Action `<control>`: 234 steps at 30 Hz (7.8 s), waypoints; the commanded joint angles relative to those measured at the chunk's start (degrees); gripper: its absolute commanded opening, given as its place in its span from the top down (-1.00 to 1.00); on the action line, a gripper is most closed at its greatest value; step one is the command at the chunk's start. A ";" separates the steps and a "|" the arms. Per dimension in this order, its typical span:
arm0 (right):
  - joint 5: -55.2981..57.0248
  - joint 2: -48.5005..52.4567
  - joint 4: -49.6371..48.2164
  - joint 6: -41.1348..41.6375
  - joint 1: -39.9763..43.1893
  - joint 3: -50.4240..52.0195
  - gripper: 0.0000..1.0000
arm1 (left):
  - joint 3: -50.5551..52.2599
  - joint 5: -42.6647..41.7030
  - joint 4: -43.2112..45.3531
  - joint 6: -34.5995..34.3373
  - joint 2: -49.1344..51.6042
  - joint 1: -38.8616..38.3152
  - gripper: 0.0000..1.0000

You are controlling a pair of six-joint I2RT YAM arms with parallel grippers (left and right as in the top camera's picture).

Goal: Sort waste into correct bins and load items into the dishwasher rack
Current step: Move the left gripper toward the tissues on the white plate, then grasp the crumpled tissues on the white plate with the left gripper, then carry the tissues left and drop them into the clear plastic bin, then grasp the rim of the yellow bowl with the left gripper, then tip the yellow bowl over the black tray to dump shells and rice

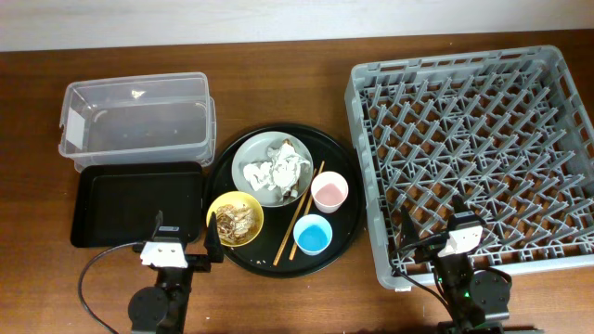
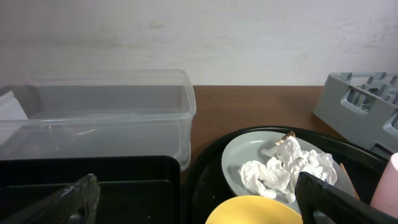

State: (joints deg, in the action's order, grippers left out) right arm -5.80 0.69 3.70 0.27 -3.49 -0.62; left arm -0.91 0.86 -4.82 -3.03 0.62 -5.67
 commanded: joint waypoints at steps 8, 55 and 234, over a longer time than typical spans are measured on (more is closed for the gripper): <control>0.31 -0.28 0.35 0.44 -0.26 0.31 -0.97 | 0.35 -0.66 0.00 -0.55 -0.28 0.09 -0.98; -0.11 27.78 36.44 7.74 -0.26 -34.34 -0.97 | -39.01 -5.44 -27.43 -0.52 47.34 0.09 -0.98; 0.48 62.36 69.64 5.77 -0.26 -62.45 -0.97 | -55.45 -18.23 -36.68 -5.81 73.94 0.22 1.00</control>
State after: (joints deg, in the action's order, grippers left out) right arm -5.56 63.59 73.28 6.00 -3.49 -62.04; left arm -55.11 -5.87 -41.19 -16.78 75.44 -12.19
